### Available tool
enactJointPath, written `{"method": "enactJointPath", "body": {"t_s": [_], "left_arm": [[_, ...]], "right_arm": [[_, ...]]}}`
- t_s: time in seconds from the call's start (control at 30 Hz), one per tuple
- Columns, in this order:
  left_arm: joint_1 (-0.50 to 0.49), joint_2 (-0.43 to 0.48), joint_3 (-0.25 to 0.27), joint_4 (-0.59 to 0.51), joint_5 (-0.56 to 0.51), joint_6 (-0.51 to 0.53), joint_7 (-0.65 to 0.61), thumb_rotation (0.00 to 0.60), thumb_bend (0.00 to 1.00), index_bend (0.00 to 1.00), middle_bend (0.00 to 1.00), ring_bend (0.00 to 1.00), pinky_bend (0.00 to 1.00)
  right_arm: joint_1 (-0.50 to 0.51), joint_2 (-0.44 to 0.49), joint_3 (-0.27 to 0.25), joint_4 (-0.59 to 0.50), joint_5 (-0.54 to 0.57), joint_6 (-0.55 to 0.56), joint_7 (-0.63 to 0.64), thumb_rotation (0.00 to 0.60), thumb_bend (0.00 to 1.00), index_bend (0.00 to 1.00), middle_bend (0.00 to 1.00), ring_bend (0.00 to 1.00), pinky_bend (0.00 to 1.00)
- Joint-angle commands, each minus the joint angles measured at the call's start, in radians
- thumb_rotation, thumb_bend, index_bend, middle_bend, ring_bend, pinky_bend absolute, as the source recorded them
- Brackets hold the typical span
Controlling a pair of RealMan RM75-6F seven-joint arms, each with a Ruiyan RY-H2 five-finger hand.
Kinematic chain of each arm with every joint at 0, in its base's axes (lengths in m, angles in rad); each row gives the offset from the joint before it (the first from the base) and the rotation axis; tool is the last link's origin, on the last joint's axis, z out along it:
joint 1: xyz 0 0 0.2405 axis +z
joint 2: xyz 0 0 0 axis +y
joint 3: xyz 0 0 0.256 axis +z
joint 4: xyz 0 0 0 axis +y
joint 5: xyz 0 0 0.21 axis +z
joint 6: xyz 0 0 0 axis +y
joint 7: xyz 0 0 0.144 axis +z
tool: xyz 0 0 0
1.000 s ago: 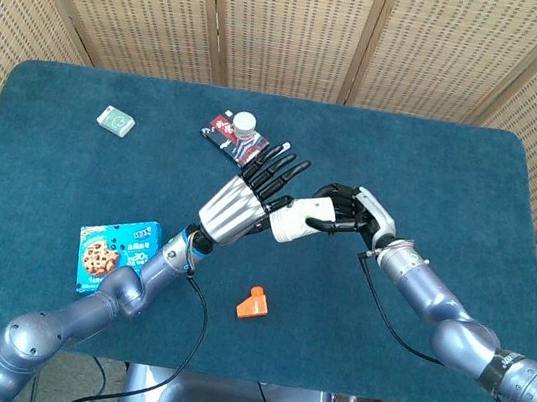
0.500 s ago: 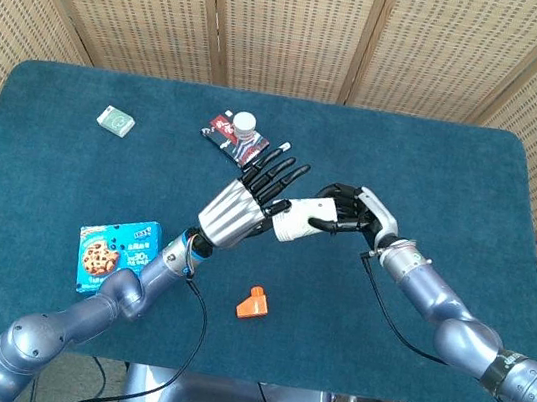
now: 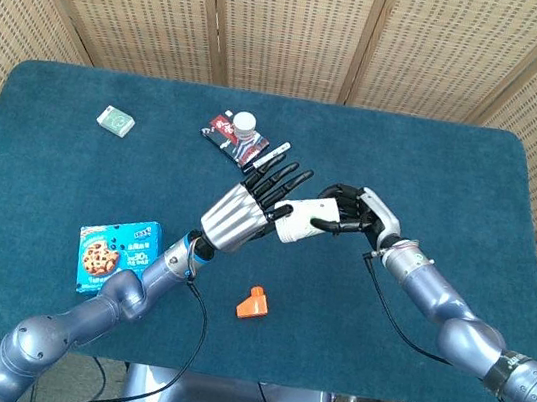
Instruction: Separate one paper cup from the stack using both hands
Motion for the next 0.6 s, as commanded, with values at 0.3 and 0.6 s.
{"method": "enactJointPath", "body": {"t_s": [0.3, 0.6], "left_arm": [[-0.01, -0.008, 0.003, 0.015, -0.012, -0.002, -0.004, 0.6, 0.47, 0.6, 0.0, 0.0, 0.0], [-0.02, -0.009, 0.002, 0.023, -0.024, -0.003, -0.004, 0.6, 0.56, 0.65, 0.0, 0.0, 0.0]], "right_arm": [[-0.007, -0.002, 0.01, 0.003, -0.006, -0.018, -0.007, 0.6, 0.46, 0.6, 0.61, 0.51, 0.69], [-0.019, -0.002, 0.025, 0.007, -0.014, -0.034, -0.01, 0.6, 0.46, 0.6, 0.61, 0.51, 0.69]]}}
